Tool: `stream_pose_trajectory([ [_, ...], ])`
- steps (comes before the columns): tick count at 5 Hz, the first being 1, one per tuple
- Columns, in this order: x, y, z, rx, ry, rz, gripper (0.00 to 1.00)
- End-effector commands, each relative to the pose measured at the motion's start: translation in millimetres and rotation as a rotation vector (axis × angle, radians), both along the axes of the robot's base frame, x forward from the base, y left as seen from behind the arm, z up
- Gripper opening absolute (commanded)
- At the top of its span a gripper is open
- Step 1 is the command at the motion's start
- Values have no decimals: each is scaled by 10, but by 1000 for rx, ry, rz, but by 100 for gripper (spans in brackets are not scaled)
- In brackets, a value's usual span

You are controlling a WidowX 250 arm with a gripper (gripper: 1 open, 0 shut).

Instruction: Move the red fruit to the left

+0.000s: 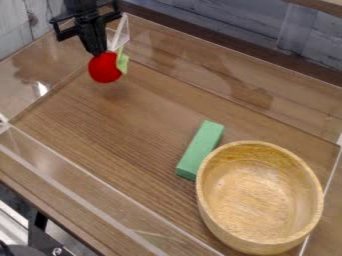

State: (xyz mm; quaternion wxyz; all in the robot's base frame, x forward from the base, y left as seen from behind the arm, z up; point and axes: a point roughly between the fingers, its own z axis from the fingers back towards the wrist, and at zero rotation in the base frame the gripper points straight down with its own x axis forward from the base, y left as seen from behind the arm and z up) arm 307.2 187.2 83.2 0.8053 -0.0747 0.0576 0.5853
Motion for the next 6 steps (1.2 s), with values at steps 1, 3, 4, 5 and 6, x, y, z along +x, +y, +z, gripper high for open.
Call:
stream_pose_trajectory([
  [1,91,-124,61,56,-54,-48,0],
  [3,200,-341,-72,81,-48,-125,100],
  [4,213,-398,-31,87,-42,-160,100],
  [5,158,-494,48,90,-39,-168,100],
  [6,105,-656,172,87,-42,-193,100],
])
